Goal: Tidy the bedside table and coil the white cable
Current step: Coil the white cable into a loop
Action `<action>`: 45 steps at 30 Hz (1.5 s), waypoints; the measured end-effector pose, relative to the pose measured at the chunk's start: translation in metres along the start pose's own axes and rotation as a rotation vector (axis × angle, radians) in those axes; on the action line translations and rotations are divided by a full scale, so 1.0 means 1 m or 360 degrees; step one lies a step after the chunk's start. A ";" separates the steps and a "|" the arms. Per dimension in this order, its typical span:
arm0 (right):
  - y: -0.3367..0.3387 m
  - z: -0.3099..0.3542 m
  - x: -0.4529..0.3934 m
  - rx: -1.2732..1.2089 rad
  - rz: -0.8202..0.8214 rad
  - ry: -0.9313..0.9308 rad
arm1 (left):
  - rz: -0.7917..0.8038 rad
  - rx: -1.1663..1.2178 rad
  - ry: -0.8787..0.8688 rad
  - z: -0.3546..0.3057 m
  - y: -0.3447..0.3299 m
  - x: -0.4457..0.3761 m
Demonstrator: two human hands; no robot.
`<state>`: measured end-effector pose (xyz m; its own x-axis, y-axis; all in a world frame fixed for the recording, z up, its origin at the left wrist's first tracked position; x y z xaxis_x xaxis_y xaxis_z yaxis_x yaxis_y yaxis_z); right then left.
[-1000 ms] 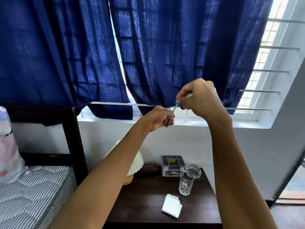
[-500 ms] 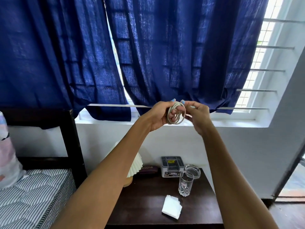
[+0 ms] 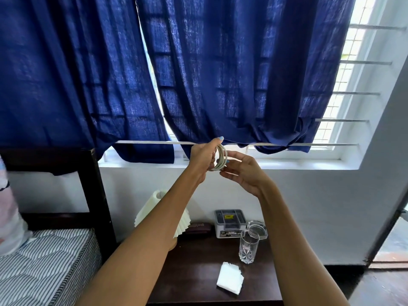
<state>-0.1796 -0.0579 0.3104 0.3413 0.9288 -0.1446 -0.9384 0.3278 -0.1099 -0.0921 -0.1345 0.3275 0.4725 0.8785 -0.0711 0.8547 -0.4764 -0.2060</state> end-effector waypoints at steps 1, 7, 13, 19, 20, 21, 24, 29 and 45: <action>-0.001 0.000 0.000 0.0005 -0.0014 -0.0011 | -0.0037 -0.0005 0.0022 0.002 0.003 -0.001; 0.003 0.006 0.001 -0.0001 -0.0187 0.0163 | -0.0105 0.0027 0.0092 0.014 0.009 -0.004; -0.001 -0.004 0.003 -0.0084 -0.0159 0.0089 | -0.0239 0.0083 0.0085 0.019 0.017 -0.008; 0.007 -0.005 0.003 0.0024 -0.0403 0.0181 | -0.0223 0.0020 -0.0010 0.019 0.013 -0.004; 0.008 -0.005 0.003 0.0027 -0.0428 0.0182 | -0.0229 0.0026 -0.0044 0.019 0.013 -0.003; 0.009 -0.006 0.004 0.0034 -0.0450 0.0182 | -0.0233 0.0035 -0.0077 0.020 0.014 -0.003; 0.009 -0.007 0.004 0.0106 -0.0462 0.0197 | -0.0286 0.0030 -0.0167 0.023 0.017 0.000; 0.005 -0.001 0.006 0.0249 -0.0444 0.0251 | -0.0329 -0.0007 -0.0220 0.033 0.021 -0.003; 0.006 0.002 0.003 0.1049 -0.0682 0.0240 | -0.0252 -0.0184 -0.0111 0.050 0.023 -0.015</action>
<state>-0.1847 -0.0523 0.3113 0.6387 0.6809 -0.3582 -0.5471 0.7293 0.4109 -0.0902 -0.1574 0.2745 0.3175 0.9412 -0.1152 0.9380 -0.3295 -0.1072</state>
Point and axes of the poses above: each hand's wrist, its own x-axis away from the middle knuckle, its own y-axis out of the back of the hand, z = x × y, the point moved 9 cm from there along -x, towards the middle knuckle, and after that the axes turned 1 degree about x, right-handed, at the moved point
